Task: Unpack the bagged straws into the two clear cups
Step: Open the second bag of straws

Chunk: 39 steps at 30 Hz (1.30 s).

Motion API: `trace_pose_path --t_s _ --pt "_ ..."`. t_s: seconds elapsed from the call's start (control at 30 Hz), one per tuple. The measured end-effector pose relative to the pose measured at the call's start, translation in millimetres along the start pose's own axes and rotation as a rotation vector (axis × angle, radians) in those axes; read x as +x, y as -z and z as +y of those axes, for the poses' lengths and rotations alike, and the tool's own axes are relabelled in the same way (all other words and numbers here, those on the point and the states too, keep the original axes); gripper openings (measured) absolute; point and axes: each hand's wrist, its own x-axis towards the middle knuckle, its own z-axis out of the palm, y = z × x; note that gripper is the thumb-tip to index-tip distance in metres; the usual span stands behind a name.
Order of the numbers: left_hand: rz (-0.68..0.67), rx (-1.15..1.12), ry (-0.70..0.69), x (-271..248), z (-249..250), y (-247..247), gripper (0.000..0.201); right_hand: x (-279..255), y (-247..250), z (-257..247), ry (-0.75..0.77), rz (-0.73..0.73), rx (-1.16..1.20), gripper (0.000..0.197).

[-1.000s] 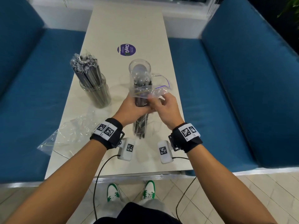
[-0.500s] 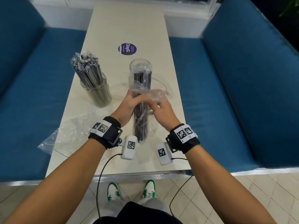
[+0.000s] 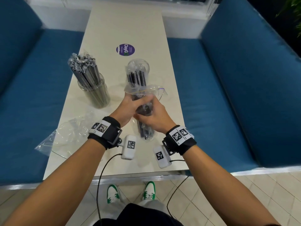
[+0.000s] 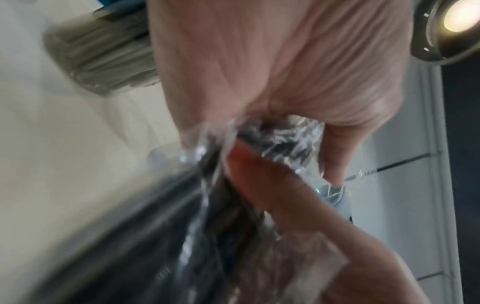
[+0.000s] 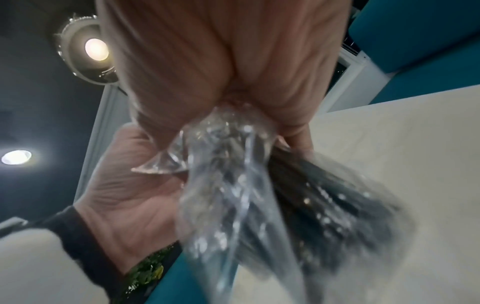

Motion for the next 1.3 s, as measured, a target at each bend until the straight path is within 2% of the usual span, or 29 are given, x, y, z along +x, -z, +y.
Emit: trace_pose_path --t_s 0.07,0.2,0.27,0.33,0.4,0.43,0.5,0.57,0.63,0.7,0.77,0.87,0.93,1.0,1.1,1.17,1.23,1.3 --pt "-0.047 0.04 0.005 1.1 -4.4 3.7 0.074 1.7 1.7 5.4 -0.001 0.068 0.022 0.064" --pt "-0.031 0.205 0.089 -2.1 -6.9 0.9 0.094 4.3 5.4 8.3 0.002 0.156 0.09 0.065" --pt "0.052 0.217 0.057 -0.1 -12.2 0.7 0.084 5.8 2.7 7.5 0.017 0.181 0.086 0.066" --pt "0.142 0.159 0.038 0.5 -15.9 1.0 0.059 7.5 2.3 7.8 0.034 0.188 0.081 0.066" --pt "0.117 0.085 0.047 0.7 -19.6 2.7 0.038 10.0 5.1 11.5 0.017 0.203 0.073 0.061" --pt "0.086 0.058 0.053 -0.5 -18.3 3.3 0.038 10.7 7.0 12.1 0.006 0.206 0.059 0.059" --pt "0.011 0.006 0.07 0.1 -14.2 6.3 0.057 12.1 8.6 12.8 -0.009 0.185 0.017 0.06" --pt "-0.064 -0.039 0.111 1.5 -7.5 11.4 0.066 13.7 9.2 11.7 -0.035 0.118 -0.007 0.062" --pt "-0.112 -0.113 0.179 2.4 0.1 16.4 0.065 16.8 10.3 9.2 -0.045 0.019 -0.045 0.066" --pt "-0.135 -0.099 0.194 3.0 8.2 14.8 0.053 18.6 12.2 4.1 -0.034 -0.087 -0.074 0.071" --pt "-0.061 -0.051 0.154 6.1 10.0 9.1 0.035 20.3 14.2 1.4 -0.006 -0.191 -0.094 0.072" --pt "0.161 -0.107 0.136 10.4 3.6 1.0 0.026 21.4 15.0 -2.3 0.031 -0.253 -0.15 0.07" --pt "0.252 -0.179 0.138 12.0 2.2 -2.1 0.025 20.3 11.8 -0.7 0.037 -0.219 -0.107 0.074" --pt "0.33 -0.25 0.114 15.4 6.0 -2.7 0.026 15.6 8.5 4.4 -0.012 -0.097 -0.077 0.081" --pt "0.408 -0.324 0.042 20.7 18.5 -1.5 0.025 7.2 7.4 19.7 -0.129 0.072 0.136 0.099" --pt "0.407 -0.363 0.021 20.9 25.1 -1.4 0.025 2.5 8.5 22.6 -0.191 0.067 0.4 0.104" --pt "0.397 -0.403 0.022 18.7 26.5 -3.2 0.029 2.3 9.2 22.2 -0.185 0.026 0.58 0.096" --pt "0.388 -0.43 0.034 15.7 22.2 -3.8 0.038 2.9 9.8 20.7 -0.185 0.023 0.717 0.076"
